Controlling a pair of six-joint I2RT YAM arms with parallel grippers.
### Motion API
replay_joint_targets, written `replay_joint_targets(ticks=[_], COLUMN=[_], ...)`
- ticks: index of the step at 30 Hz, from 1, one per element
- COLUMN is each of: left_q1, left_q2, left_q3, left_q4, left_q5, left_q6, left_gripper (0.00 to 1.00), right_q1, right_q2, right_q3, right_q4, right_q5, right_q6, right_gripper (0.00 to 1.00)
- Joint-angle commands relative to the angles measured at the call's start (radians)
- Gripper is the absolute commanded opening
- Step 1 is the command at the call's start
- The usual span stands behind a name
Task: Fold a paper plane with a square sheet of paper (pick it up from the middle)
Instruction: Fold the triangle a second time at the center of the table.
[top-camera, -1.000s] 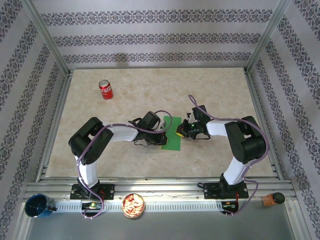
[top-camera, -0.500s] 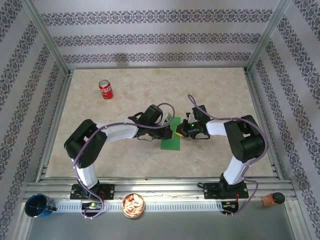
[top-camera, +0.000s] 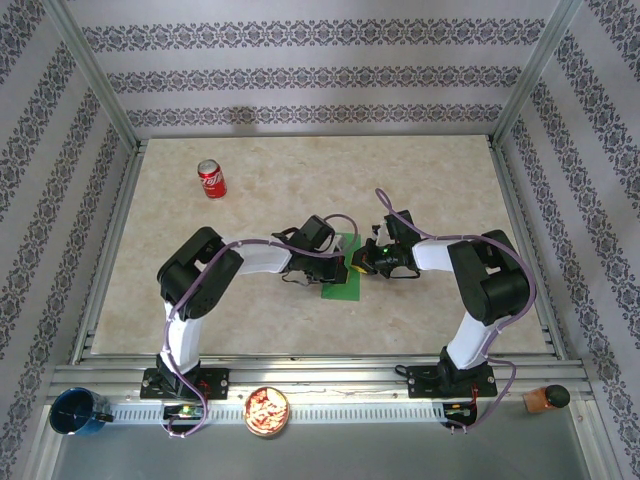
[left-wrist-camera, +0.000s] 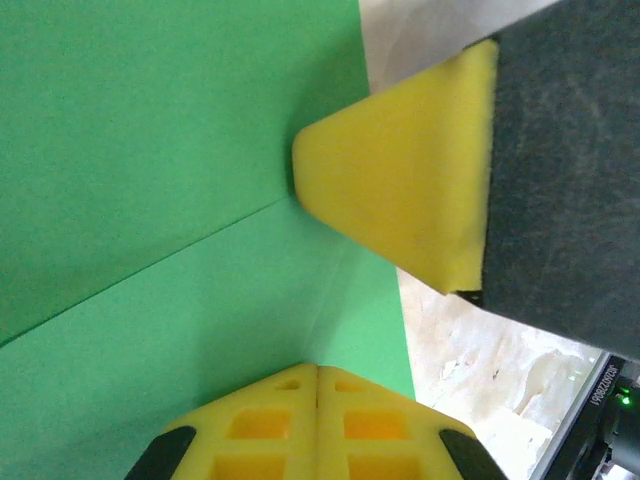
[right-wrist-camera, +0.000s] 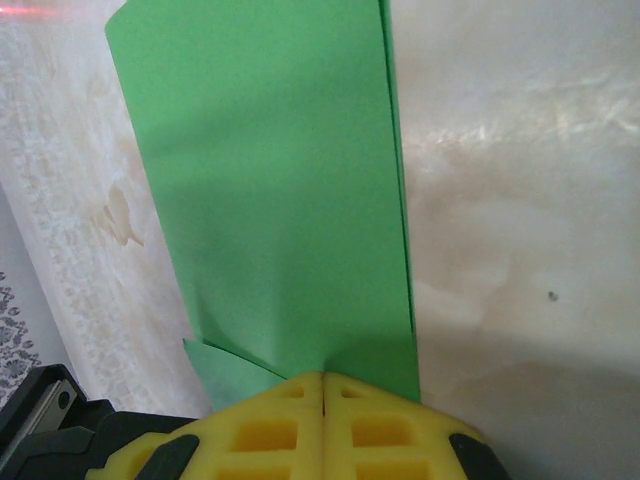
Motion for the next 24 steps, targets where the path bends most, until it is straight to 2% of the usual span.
replay_joint_targets(ticks=[1, 9, 14, 24], left_q1=[-0.007, -0.007, -0.005, -0.005], left_q2=[-0.025, -0.112, -0.166, -0.365], left_q3=[-0.093, -0.205, -0.253, -0.399], left_q4=[-0.076, -0.041, -0.087, -0.093], left_q5=[-0.032, -0.017, -0.034, -0.067], left_q6=[0.011, 0.006, 0.031, 0.035], left_gripper=[0.00, 0.03, 0.04, 0.04], right_q1=[-0.009, -0.011, -0.012, -0.012], right_q2=[0.055, 0.062, 0.053, 0.046], right_q3=[-0.037, -0.032, -0.032, -0.024], right_q4=[-0.081, -0.098, -0.104, -0.114], right_q5=[0.094, 0.108, 0.108, 0.097], right_q6=[-0.010, -0.022, -0.022, -0.027], right_gripper=[0.00, 0.00, 0.00, 0.00])
